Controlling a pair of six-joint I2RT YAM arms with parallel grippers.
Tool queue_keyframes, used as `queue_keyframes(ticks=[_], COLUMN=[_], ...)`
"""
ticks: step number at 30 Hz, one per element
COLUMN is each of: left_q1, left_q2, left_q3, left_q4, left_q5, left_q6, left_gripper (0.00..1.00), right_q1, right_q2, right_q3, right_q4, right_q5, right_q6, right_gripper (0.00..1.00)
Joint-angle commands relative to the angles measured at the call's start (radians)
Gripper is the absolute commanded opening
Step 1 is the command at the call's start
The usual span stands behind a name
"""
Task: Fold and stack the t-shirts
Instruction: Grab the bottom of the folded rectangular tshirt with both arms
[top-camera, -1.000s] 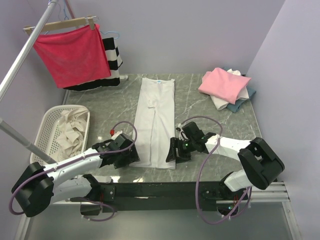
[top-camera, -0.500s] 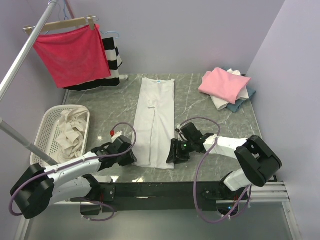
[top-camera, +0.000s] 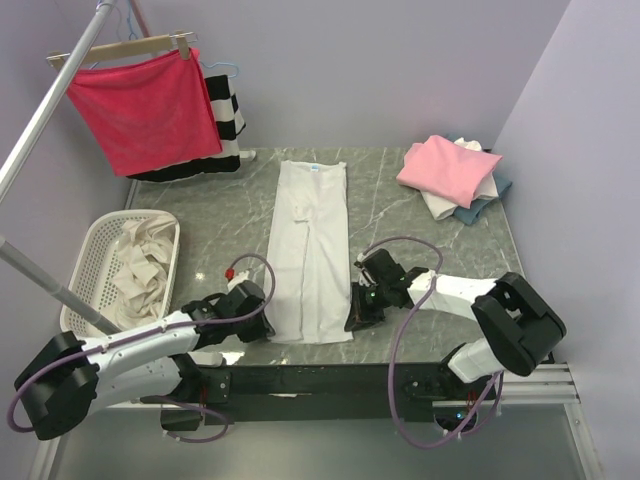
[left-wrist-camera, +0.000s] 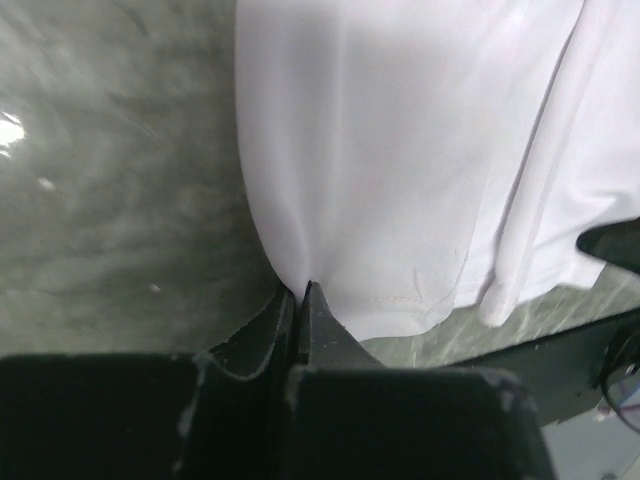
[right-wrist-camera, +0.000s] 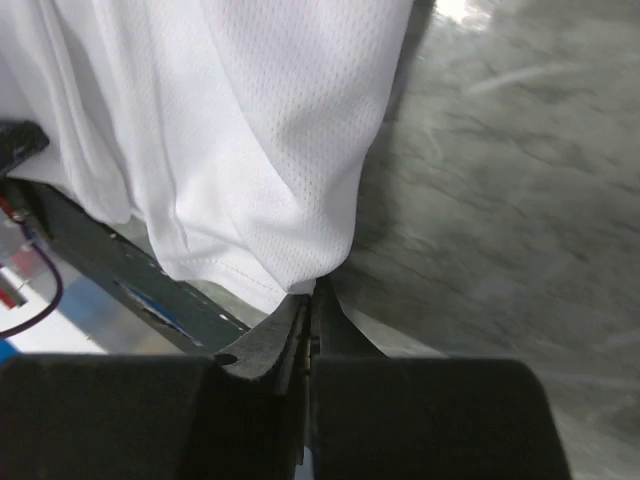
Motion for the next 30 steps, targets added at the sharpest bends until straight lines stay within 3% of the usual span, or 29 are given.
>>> queue_keyframes(ticks=[1,2,4,5,7,8,10,12,16,23,26,27,29,30], left_q1=[-0.081,-0.089,-0.106,-0.113,-0.128,-0.129,-0.13,-0.13,-0.13,-0.13,-0.13,-0.13,-0.13,-0.13], left_q2=[0.003,0.023,0.046,0.06,0.066,0.065,0.057,0.042,0.031,0.063,0.072,0.071,0.066,0.062], left_q3=[0.006,0.014,0.035,0.043,0.057,0.06,0.06,0.062,0.057,0.016,0.003,0.0,-0.001,0.002], left_q4=[-0.04,-0.04,-0.047,-0.049,-0.067,-0.075,-0.095,-0.113,-0.129,-0.095,-0.086,-0.087,-0.092,-0.101], left_q5=[0.015,0.011,-0.002,-0.006,-0.028,-0.034,-0.052,-0.068,-0.072,-0.048,-0.037,-0.036,-0.035,-0.034], left_q6=[-0.058,-0.06,-0.058,-0.06,-0.066,-0.072,-0.078,-0.087,-0.086,-0.081,-0.083,-0.084,-0.084,-0.083], left_gripper=[0.01,0.01,0.07,0.19,0.3,0.54,0.59,0.68,0.69,0.61,0.48,0.43,0.27,0.2], right_q1=[0.006,0.006,0.006,0.006,0.006,0.008,0.008,0.006,0.009,0.016,0.031,0.039,0.055,0.057], right_q2=[-0.053,-0.06,-0.063,-0.067,-0.073,-0.081,-0.09,-0.109,-0.144,-0.179,-0.153,-0.144,-0.114,-0.101], right_q3=[0.019,0.018,0.019,0.015,0.007,-0.001,-0.01,-0.024,-0.05,-0.125,-0.129,-0.128,-0.126,-0.126], right_q4=[-0.125,-0.131,-0.133,-0.128,-0.124,-0.121,-0.124,-0.121,-0.119,-0.096,-0.055,-0.046,-0.015,-0.003], right_q5=[0.131,0.137,0.128,0.124,0.122,0.122,0.13,0.128,0.105,0.091,0.065,0.061,0.035,0.021], right_q6=[-0.058,-0.056,-0.056,-0.05,-0.038,-0.035,-0.019,-0.007,0.024,0.071,0.088,0.094,0.099,0.094], right_gripper=[0.02,0.06,0.23,0.26,0.42,0.45,0.55,0.57,0.59,0.55,0.42,0.31,0.21,0.09])
